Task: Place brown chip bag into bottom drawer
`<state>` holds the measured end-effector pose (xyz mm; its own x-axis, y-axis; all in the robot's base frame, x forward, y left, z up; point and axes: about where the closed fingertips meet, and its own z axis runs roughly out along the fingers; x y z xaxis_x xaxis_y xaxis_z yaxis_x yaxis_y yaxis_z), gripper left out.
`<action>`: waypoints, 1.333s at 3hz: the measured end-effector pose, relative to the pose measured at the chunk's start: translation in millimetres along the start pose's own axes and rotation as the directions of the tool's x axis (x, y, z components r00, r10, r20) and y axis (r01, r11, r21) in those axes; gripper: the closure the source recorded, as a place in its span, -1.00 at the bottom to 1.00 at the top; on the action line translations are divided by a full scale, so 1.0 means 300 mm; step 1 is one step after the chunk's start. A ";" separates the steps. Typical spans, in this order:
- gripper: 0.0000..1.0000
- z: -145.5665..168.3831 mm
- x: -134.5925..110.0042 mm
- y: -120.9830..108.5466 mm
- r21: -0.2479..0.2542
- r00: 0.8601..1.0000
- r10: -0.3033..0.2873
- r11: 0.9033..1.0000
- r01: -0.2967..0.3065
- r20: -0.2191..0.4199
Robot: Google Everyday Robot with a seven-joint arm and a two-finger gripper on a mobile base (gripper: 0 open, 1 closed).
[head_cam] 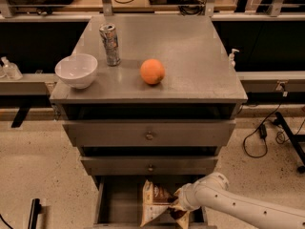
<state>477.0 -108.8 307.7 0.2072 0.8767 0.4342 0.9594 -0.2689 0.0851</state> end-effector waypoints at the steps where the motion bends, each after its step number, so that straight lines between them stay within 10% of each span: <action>1: 0.21 0.032 -0.029 0.061 -0.026 0.998 0.019 0.999 -0.021 -0.064; 4: -1.00 0.044 -0.022 0.055 -0.020 0.997 -0.026 1.000 0.025 -0.070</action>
Offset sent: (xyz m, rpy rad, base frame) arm 0.0150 -0.0075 -0.0094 0.0462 -0.0269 -0.0234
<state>494.0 -113.7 294.3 0.1685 0.8534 0.4933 0.9602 -0.2551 0.1133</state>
